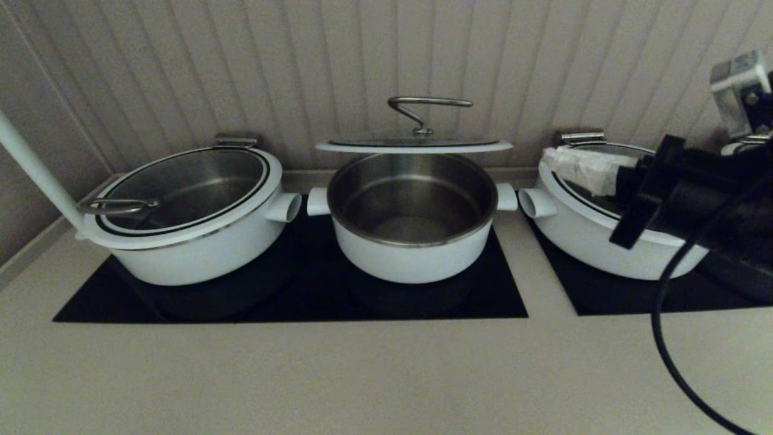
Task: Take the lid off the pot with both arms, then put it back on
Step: Open the pot lid completely
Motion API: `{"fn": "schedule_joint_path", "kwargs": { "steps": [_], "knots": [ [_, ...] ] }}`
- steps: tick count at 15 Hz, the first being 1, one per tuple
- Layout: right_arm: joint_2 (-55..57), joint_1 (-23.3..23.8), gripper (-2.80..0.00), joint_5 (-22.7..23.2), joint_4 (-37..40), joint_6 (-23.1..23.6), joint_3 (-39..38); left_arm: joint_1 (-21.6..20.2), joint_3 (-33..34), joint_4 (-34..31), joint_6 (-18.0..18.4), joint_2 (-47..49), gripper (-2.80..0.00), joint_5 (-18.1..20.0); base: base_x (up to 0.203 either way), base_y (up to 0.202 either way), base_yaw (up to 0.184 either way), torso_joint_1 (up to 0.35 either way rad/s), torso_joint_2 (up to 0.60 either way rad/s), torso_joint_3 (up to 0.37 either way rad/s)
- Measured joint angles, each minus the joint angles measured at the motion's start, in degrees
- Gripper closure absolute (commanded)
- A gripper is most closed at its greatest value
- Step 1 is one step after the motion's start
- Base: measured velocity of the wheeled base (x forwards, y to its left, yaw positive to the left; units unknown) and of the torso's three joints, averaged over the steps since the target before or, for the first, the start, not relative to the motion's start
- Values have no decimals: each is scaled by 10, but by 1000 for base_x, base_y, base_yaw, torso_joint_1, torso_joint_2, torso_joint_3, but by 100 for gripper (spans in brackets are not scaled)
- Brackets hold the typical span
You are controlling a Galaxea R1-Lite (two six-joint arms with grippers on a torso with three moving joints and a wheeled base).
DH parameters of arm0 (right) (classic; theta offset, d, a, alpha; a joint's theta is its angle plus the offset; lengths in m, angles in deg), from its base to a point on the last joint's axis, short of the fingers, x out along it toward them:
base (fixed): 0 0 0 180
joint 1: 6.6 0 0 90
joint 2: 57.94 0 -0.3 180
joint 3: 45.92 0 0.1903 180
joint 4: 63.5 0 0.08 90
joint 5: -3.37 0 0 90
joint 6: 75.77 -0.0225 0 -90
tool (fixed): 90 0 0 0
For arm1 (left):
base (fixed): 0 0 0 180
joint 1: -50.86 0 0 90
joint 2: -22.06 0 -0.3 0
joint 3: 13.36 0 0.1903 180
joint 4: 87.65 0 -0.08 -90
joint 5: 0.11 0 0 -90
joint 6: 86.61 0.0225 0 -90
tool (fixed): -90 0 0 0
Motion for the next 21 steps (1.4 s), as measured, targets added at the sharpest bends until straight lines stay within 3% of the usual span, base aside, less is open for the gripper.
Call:
{"fn": "schedule_joint_path", "kwargs": {
  "steps": [6, 10, 13, 21],
  "knots": [
    [-58, -26, 0, -1, 14, -2, -133, 0, 0, 0, 0, 0, 0, 0, 0, 0, 0, 0, 0, 0],
    [3, 4, 0, -4, -95, -1, -157, 0, 0, 0, 0, 0, 0, 0, 0, 0, 0, 0, 0, 0],
    [75, 23, 0, -10, -194, 0, -132, 0, 0, 0, 0, 0, 0, 0, 0, 0, 0, 0, 0, 0],
    [218, 33, 0, -19, -233, 1, 4, 0, 0, 0, 0, 0, 0, 0, 0, 0, 0, 0, 0, 0]
  ]
}}
